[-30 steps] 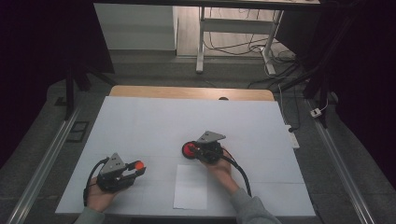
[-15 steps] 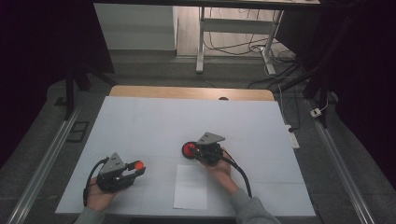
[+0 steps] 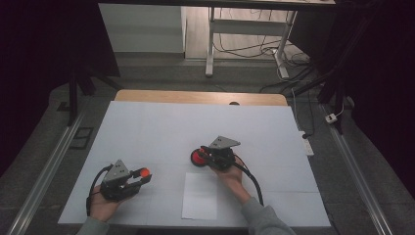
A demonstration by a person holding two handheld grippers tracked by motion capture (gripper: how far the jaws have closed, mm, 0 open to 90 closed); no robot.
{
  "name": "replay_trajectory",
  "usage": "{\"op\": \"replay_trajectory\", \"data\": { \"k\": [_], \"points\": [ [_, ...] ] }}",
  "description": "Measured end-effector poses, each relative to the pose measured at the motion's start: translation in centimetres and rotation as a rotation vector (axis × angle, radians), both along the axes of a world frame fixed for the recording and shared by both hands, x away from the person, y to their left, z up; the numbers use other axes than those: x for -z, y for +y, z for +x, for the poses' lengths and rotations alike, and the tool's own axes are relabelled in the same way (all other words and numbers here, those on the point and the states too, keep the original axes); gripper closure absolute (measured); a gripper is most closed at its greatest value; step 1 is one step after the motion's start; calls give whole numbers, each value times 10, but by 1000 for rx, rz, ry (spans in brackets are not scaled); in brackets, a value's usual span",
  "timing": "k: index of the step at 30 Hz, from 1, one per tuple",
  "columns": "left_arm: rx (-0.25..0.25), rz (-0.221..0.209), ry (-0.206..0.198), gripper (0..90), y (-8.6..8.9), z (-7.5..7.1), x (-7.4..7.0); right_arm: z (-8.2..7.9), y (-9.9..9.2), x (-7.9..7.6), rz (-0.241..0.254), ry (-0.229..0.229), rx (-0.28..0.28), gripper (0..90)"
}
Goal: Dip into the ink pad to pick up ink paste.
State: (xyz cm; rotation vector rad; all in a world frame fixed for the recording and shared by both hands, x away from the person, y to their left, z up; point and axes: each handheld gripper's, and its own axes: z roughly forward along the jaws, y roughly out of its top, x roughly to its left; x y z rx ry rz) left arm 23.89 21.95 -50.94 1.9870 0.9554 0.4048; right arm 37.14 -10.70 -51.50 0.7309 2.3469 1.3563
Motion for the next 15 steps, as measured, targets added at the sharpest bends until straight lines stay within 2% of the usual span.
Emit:
{"op": "replay_trajectory", "data": {
  "k": [5,15],
  "points": [
    [1,1,-1,653,-1,0,-1,-1,-1,-7,17,-15,0,730],
    [1,1,0,653,0,0,0,5,1,5,-31,-1,8,730]
  ]
}}
